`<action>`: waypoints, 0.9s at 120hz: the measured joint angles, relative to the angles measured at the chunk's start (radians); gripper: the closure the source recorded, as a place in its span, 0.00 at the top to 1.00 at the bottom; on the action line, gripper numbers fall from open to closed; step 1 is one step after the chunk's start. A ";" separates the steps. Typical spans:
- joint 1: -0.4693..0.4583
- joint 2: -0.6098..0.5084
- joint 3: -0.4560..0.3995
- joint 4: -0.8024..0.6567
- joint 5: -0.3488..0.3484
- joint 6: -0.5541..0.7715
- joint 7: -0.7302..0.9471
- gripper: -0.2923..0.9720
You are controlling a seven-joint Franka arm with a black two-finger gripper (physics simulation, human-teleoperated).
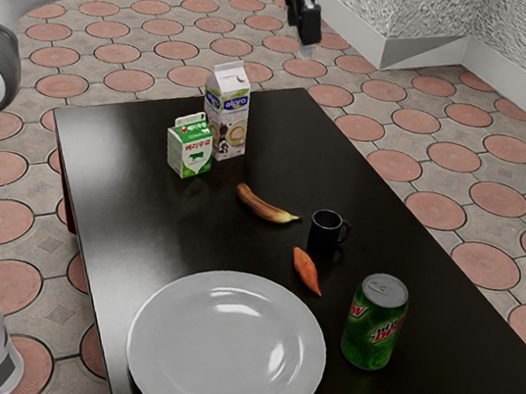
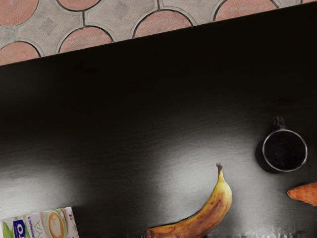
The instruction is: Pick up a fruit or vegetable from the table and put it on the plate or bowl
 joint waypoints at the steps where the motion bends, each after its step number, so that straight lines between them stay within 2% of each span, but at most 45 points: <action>1: -0.008 0.001 0.000 -0.001 0.001 0.000 0.001 0.77; 19: -0.105 0.010 -0.001 -0.014 0.017 -0.008 0.007 0.77; 36: -0.077 0.025 -0.001 -0.049 0.003 -0.026 -0.072 0.77; 53: -0.037 0.025 0.000 -0.078 -0.056 -0.071 -0.306 0.77; 72: -0.095 0.026 0.001 -0.084 -0.078 -0.115 -0.626 0.77; 90: -0.108 0.035 0.006 -0.085 -0.072 -0.135 -0.878 0.77; 108: -0.086 -0.015 0.072 -0.269 -0.024 -0.059 -1.095 0.77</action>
